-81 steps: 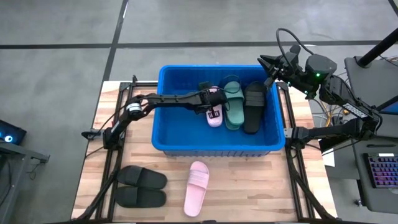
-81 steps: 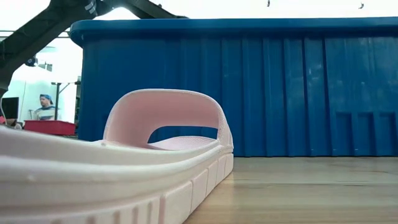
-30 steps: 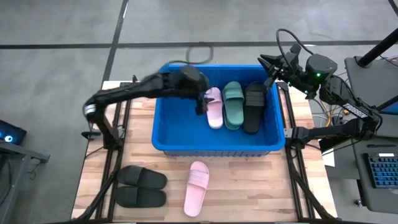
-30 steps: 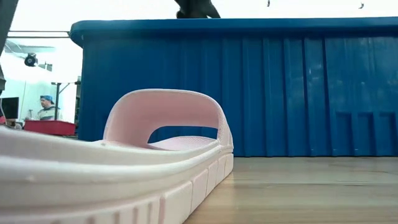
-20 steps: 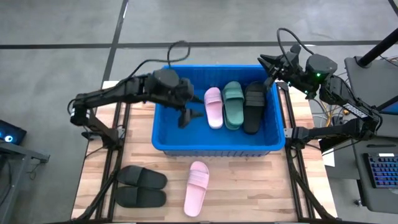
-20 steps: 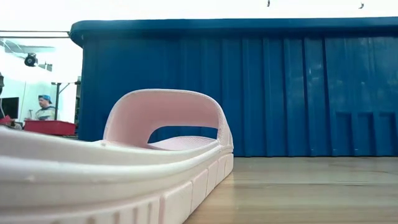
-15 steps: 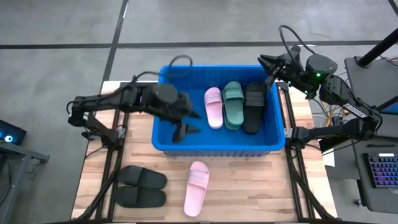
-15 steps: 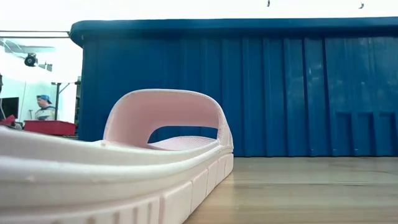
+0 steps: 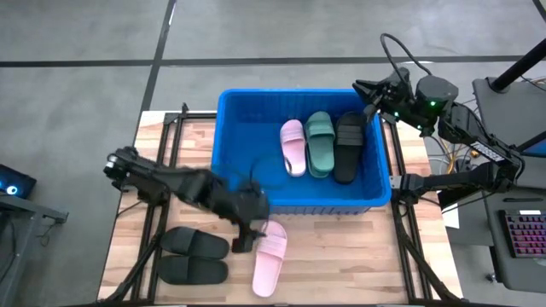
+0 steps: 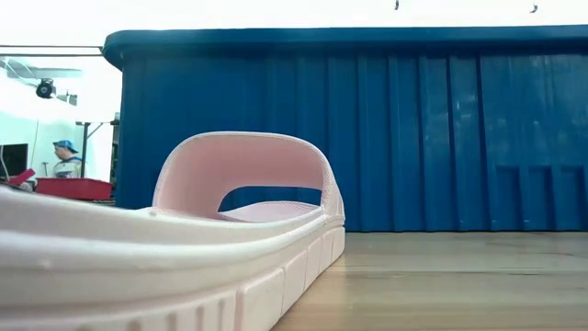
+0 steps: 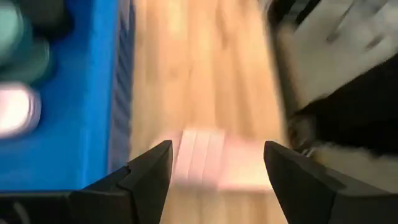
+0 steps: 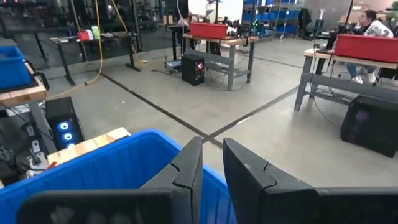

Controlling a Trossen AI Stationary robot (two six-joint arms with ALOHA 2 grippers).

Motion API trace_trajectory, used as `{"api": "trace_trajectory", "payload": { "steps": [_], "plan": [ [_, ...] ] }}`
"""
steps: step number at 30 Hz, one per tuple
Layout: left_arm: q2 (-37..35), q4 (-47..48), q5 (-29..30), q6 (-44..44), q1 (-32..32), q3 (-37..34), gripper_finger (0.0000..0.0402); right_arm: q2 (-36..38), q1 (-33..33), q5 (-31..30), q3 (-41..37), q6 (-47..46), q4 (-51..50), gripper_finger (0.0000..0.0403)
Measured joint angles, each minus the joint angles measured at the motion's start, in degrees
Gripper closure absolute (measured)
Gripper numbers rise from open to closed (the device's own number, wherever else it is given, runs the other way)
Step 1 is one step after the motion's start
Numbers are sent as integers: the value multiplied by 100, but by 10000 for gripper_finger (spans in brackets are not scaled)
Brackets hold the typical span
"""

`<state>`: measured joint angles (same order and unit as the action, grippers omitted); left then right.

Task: Pick and place slides into bin
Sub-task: Put the pink slide into the blue bin

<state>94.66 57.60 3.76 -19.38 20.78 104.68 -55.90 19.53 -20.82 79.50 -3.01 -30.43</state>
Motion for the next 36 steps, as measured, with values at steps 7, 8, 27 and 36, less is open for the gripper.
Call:
{"api": "trace_trajectory", "payload": {
  "steps": [7, 8, 27, 36],
  "plan": [
    [879, 1048, 471, -277, 482, -9, 164, 0, 0, 0, 0, -2, -116, 346],
    [1010, 965, 460, -277, 547, -9, 164, 0, 0, 0, 0, -2, -115, 346],
    [2265, 118, 1629, -233, 1145, -9, 164, 0, 0, -2, -2, -4, -393, 346],
    [2730, 182, 1638, -236, 1180, -9, 164, -2, 0, -4, -2, -4, -501, 346]
  ]
}}
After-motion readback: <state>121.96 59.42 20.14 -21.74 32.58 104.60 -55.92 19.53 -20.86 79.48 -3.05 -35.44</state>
